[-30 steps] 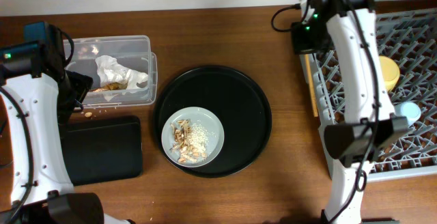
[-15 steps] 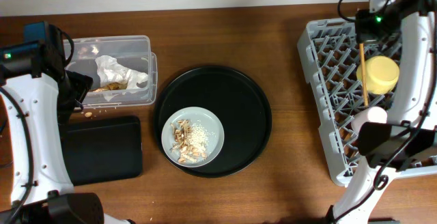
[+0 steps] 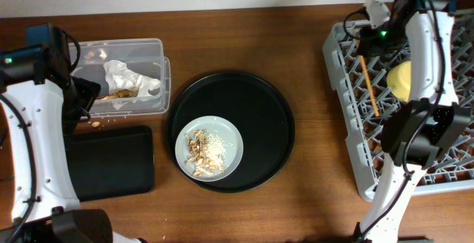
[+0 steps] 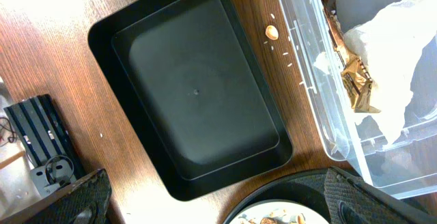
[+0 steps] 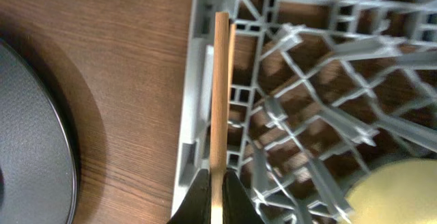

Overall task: Sort waste into correct bins and load items into the dishwasher rack
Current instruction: 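Carry the second chopstick into the rack beside the first and release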

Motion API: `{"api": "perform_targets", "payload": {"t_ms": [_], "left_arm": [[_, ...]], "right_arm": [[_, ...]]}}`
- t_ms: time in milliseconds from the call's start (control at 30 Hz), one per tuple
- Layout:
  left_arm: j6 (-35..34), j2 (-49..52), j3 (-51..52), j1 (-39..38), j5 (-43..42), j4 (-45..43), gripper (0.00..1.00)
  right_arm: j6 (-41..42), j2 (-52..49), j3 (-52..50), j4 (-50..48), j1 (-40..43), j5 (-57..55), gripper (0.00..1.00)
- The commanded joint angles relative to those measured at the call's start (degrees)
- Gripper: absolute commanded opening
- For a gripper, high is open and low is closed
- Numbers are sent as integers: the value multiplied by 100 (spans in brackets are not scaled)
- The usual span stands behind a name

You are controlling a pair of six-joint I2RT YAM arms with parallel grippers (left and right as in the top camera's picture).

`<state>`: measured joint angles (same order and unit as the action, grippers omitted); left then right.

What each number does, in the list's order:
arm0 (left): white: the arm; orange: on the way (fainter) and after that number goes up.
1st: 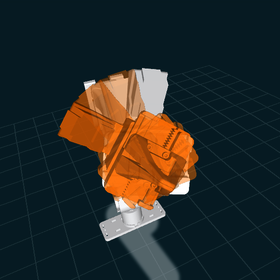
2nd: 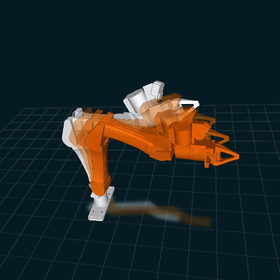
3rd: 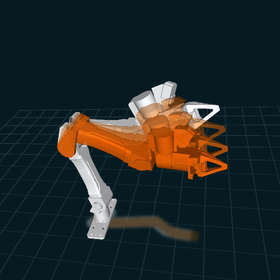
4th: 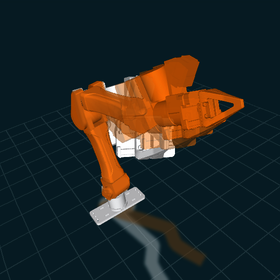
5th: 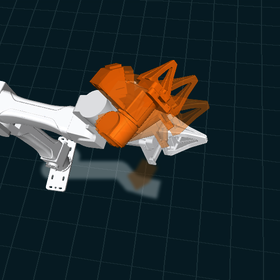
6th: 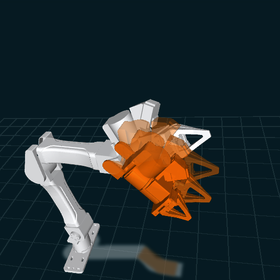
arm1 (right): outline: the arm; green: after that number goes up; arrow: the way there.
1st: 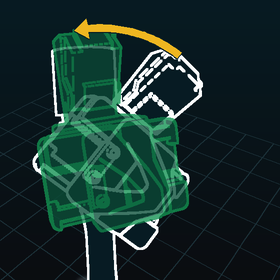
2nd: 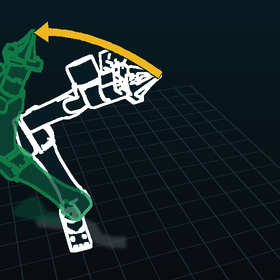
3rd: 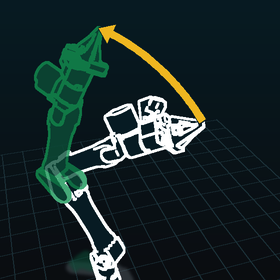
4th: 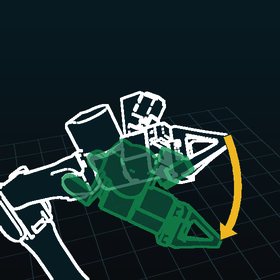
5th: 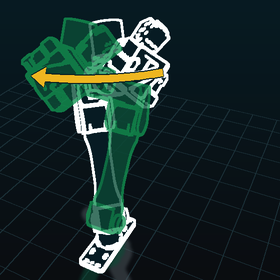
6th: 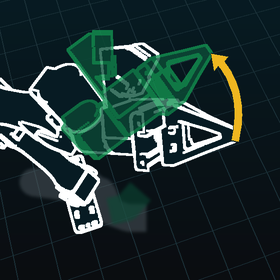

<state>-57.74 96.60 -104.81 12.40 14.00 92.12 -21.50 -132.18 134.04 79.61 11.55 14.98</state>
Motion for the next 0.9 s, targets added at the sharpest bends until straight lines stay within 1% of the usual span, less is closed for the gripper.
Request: {"api": "perform_targets", "payload": {"t_ms": [0,33,67,300,400,467,500,533,567,600,633,667,767,867], "left_arm": [[-55,-142,7,42,101,9,99],[-55,-142,7,42,101,9,99],[-55,-142,7,42,101,9,99],[-55,-142,7,42,101,9,99],[-55,-142,7,42,101,9,99],[-55,-142,7,42,101,9,99],[-55,-142,7,42,101,9,99],[-55,-142,7,42,101,9,99],[-55,-142,7,42,101,9,99],[-55,-142,7,42,101,9,99],[-55,-142,7,42,101,9,99],[-55,-142,7,42,101,9,99],[-55,-142,7,42,101,9,99],[-55,-142,7,42,101,9,99]], "right_arm": [[-55,-22,-343,-155,-144,151,7],[-50,-22,-472,-245,-184,151,17],[-4,-22,-531,-291,-199,149,22],[280,-20,-632,-378,-223,114,23],[466,15,-501,-72,-232,310,23],[540,114,-354,146,-258,455,27],[704,179,-267,216,-271,455,31],[887,291,-142,308,-293,452,39],[1027,391,-39,380,-293,452,49],[1217,505,81,452,-293,452,57],[1423,638,205,531,-289,422,69],[1755,772,323,573,-256,264,99],[2594,1064,501,671,-131,-345,99],[2708,1252,505,846,94,-522,99]]}}
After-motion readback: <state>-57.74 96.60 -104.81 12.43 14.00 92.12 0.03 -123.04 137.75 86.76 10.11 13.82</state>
